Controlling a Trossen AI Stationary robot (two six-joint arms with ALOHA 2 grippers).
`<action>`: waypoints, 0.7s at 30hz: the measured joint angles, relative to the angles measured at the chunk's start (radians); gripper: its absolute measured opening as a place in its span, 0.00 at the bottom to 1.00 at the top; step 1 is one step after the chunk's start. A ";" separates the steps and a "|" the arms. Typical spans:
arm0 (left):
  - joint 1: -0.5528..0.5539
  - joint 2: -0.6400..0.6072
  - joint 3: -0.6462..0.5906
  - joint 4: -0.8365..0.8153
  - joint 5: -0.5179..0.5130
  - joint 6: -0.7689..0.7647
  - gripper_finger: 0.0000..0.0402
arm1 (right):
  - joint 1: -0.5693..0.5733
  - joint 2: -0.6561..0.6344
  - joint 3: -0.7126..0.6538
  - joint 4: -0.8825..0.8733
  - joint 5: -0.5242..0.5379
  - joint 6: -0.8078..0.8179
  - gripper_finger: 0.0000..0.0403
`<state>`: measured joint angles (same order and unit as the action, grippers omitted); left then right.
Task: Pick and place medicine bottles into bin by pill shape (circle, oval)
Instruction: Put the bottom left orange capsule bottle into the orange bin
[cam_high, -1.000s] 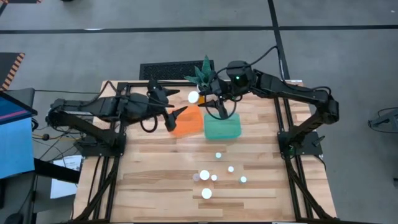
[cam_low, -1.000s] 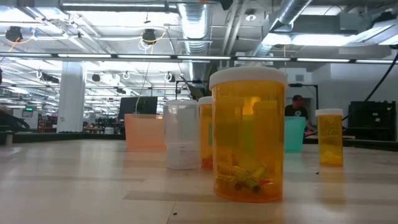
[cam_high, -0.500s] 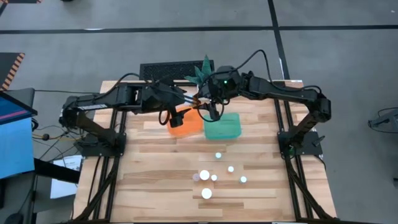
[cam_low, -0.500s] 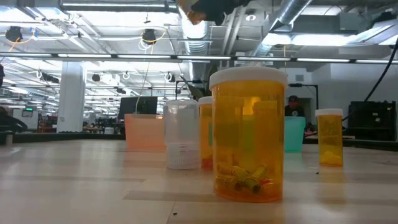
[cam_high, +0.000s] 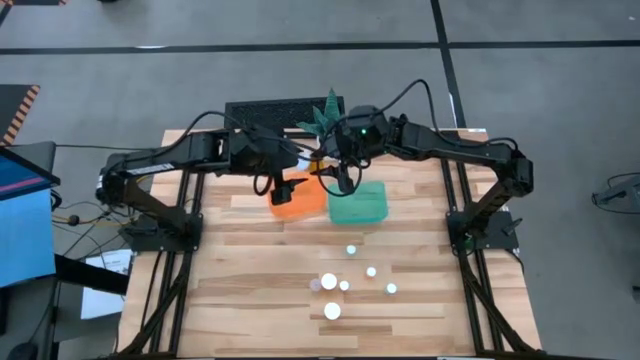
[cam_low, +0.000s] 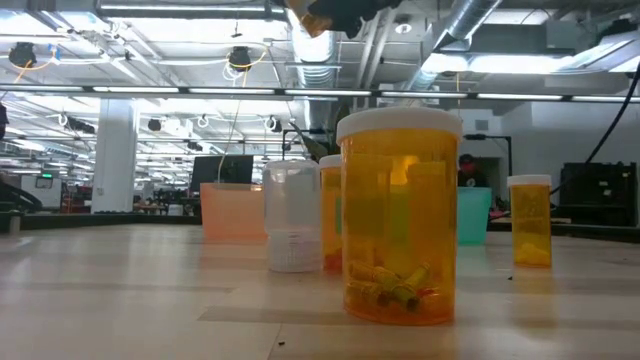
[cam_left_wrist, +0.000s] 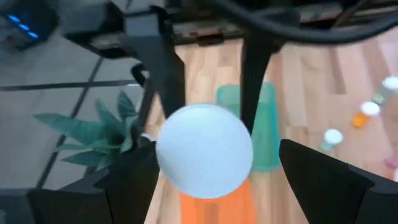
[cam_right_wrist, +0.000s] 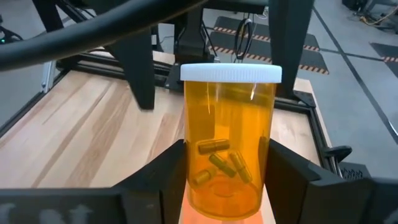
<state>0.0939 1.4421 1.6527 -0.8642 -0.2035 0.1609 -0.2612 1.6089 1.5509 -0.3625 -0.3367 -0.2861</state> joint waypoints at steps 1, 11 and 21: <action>0.003 0.001 -0.001 -0.008 0.005 0.001 0.80 | 0.002 0.000 0.000 0.000 0.000 -0.001 0.48; 0.028 -0.003 -0.001 0.016 0.061 0.016 0.80 | 0.006 0.000 0.000 -0.003 -0.001 -0.011 0.48; 0.027 -0.001 -0.001 0.017 0.068 0.037 0.64 | 0.005 0.000 0.000 -0.003 -0.002 -0.014 0.47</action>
<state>0.1207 1.4410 1.6516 -0.8467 -0.1354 0.1979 -0.2558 1.6089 1.5509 -0.3653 -0.3382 -0.2997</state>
